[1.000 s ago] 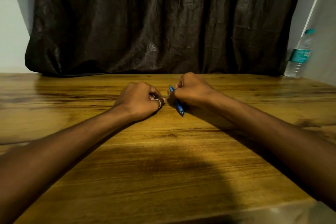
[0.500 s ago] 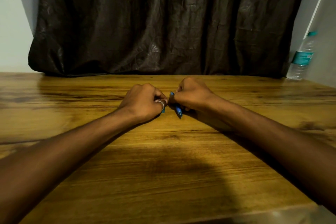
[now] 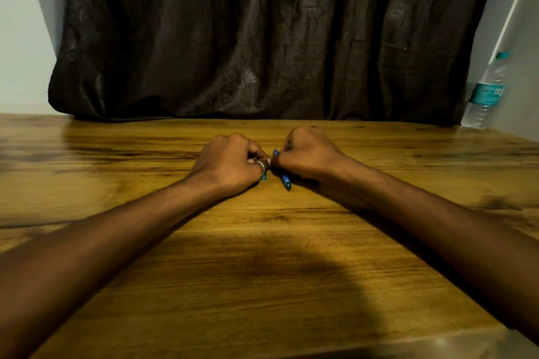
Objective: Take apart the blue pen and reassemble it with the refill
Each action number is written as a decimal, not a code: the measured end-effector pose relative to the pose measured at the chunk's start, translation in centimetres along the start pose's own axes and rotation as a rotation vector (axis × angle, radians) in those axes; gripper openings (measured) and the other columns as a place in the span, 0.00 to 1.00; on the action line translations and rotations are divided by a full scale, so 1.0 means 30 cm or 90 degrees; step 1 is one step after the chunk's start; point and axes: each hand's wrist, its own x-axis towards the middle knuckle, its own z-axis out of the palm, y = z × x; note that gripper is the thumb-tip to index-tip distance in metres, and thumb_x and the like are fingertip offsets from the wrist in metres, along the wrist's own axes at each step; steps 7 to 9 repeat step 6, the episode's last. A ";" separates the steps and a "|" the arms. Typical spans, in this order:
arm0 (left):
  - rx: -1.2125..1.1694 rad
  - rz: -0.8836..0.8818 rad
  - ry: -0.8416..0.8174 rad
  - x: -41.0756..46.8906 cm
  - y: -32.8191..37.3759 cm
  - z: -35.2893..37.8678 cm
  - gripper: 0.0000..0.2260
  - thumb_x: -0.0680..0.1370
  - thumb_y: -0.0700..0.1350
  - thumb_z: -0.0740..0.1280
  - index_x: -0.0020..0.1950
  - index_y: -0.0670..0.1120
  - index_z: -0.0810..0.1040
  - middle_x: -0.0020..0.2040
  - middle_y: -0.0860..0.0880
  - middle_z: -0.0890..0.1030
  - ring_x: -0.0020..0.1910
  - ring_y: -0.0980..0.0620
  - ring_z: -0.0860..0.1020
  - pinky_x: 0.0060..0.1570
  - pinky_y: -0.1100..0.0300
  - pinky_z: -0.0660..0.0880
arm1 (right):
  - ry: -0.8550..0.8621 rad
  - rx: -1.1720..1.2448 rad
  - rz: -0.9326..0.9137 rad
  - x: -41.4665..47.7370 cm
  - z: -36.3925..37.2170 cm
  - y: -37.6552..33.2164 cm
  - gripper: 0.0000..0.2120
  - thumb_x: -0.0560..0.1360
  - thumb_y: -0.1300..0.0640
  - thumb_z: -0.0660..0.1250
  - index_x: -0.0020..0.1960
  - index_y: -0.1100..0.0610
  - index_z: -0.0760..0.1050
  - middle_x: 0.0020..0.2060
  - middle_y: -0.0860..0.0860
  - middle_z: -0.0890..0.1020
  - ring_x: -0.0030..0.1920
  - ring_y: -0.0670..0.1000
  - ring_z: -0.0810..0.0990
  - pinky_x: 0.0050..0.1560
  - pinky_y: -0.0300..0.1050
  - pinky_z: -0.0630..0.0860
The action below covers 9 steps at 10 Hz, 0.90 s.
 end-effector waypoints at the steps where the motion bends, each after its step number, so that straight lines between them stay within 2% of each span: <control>1: -0.004 -0.002 -0.001 -0.001 0.002 0.001 0.07 0.77 0.50 0.70 0.53 0.54 0.86 0.40 0.55 0.86 0.38 0.55 0.82 0.37 0.56 0.79 | -0.007 -0.004 0.003 -0.002 -0.002 -0.001 0.10 0.65 0.52 0.75 0.34 0.59 0.83 0.31 0.55 0.84 0.37 0.56 0.85 0.32 0.57 0.82; 2: 0.000 0.005 0.030 0.003 -0.003 0.003 0.07 0.77 0.51 0.71 0.52 0.53 0.87 0.41 0.55 0.86 0.39 0.55 0.81 0.37 0.58 0.78 | -0.011 0.089 0.045 0.004 0.004 0.005 0.12 0.65 0.51 0.73 0.33 0.60 0.83 0.30 0.56 0.85 0.35 0.56 0.86 0.33 0.59 0.83; 3: -0.005 0.005 0.058 0.007 -0.008 0.002 0.07 0.77 0.50 0.70 0.51 0.53 0.87 0.42 0.54 0.86 0.41 0.55 0.81 0.39 0.59 0.77 | 0.011 0.116 0.067 0.011 0.014 0.014 0.14 0.67 0.49 0.71 0.31 0.60 0.82 0.25 0.52 0.83 0.30 0.51 0.85 0.29 0.52 0.83; 4: -0.012 -0.009 0.080 0.012 -0.009 0.007 0.08 0.77 0.50 0.70 0.53 0.53 0.86 0.45 0.53 0.87 0.42 0.55 0.80 0.40 0.59 0.77 | 0.042 0.058 0.059 0.021 0.022 0.015 0.19 0.71 0.44 0.67 0.29 0.58 0.79 0.20 0.49 0.80 0.25 0.47 0.80 0.25 0.39 0.74; 5: -0.001 -0.018 0.092 0.010 -0.009 0.006 0.09 0.77 0.52 0.69 0.53 0.53 0.86 0.47 0.52 0.87 0.43 0.54 0.80 0.41 0.58 0.77 | 0.051 0.018 0.054 0.020 0.019 0.009 0.22 0.73 0.42 0.65 0.29 0.58 0.77 0.24 0.50 0.79 0.29 0.49 0.79 0.27 0.39 0.68; 6: 0.040 -0.032 0.042 -0.013 0.000 0.003 0.14 0.78 0.58 0.66 0.54 0.51 0.85 0.51 0.48 0.83 0.50 0.47 0.80 0.45 0.56 0.76 | 0.075 -0.011 0.046 -0.011 0.017 0.003 0.25 0.76 0.40 0.63 0.32 0.58 0.77 0.29 0.53 0.80 0.34 0.54 0.80 0.30 0.41 0.67; 9: 0.040 -0.032 0.042 -0.013 0.000 0.003 0.14 0.78 0.58 0.66 0.54 0.51 0.85 0.51 0.48 0.83 0.50 0.47 0.80 0.45 0.56 0.76 | 0.075 -0.011 0.046 -0.011 0.017 0.003 0.25 0.76 0.40 0.63 0.32 0.58 0.77 0.29 0.53 0.80 0.34 0.54 0.80 0.30 0.41 0.67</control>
